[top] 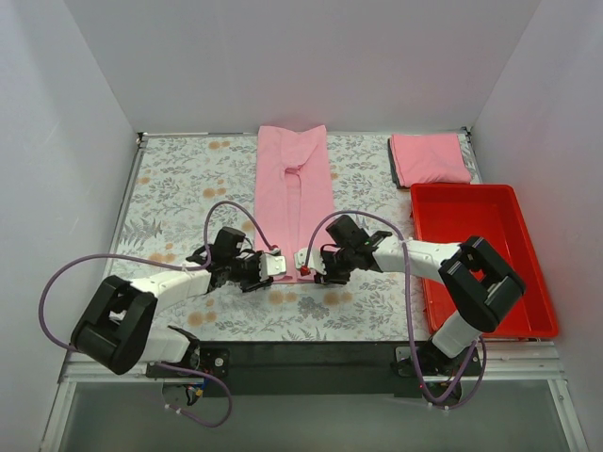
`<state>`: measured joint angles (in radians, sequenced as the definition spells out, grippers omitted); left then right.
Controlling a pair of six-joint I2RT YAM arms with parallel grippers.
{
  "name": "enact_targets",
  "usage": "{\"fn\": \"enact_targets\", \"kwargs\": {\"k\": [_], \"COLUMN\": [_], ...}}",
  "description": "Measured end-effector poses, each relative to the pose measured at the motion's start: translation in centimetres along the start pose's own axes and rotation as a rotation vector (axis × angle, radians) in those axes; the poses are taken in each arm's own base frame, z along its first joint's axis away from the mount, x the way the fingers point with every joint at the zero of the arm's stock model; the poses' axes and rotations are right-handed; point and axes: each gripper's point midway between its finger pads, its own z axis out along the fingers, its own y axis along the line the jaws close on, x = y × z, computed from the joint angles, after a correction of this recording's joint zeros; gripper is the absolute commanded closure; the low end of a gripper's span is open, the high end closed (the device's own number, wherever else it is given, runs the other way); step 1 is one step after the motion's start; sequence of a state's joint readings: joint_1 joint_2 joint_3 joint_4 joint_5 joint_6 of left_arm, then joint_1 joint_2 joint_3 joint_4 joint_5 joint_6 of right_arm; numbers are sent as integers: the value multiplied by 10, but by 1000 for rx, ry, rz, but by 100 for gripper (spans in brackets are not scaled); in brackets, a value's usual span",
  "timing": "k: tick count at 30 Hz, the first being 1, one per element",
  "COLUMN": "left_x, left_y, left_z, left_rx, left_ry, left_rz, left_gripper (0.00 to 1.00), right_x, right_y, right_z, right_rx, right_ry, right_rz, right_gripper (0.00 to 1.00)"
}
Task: Fold and stack the t-shirts
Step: Fold the tshirt
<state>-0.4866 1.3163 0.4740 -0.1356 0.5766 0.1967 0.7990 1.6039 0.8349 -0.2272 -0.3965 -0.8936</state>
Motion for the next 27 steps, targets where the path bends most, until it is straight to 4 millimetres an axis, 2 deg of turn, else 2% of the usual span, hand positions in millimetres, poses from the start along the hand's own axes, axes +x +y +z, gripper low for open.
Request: {"fn": "enact_targets", "kwargs": {"k": [3,4,7,10,17,19,24,27], "left_x": [-1,-1,-2,-3,-4,-6,-21,-27], "left_y": [4,5,8,10,3,-5,-32,-41], "left_z": [3,4,5,7,1,-4,-22,-31], "left_rx": [-2,-1,-4,-2,19,39,105,128], "left_ry": [-5,-7,-9,-7,1,4,-33,-47], "left_rz": [15,21,36,40,48,50,65,59], "left_gripper": [81,84,92,99,100,100,100,100], "right_x": [-1,-1,-1,-1,-3,-4,-21,-33], "right_y": [-3,-4,-7,-11,-8,2,47,51], "right_z": [2,2,4,5,4,2,-10,-21], "right_rx": [10,12,26,42,54,47,-16,-7], "right_ry": [-6,-7,-5,-4,-1,4,-13,-40], "right_rz": [-6,-7,-4,9,27,36,40,42], "right_gripper": [72,84,99,99,99,99,99,99]}}
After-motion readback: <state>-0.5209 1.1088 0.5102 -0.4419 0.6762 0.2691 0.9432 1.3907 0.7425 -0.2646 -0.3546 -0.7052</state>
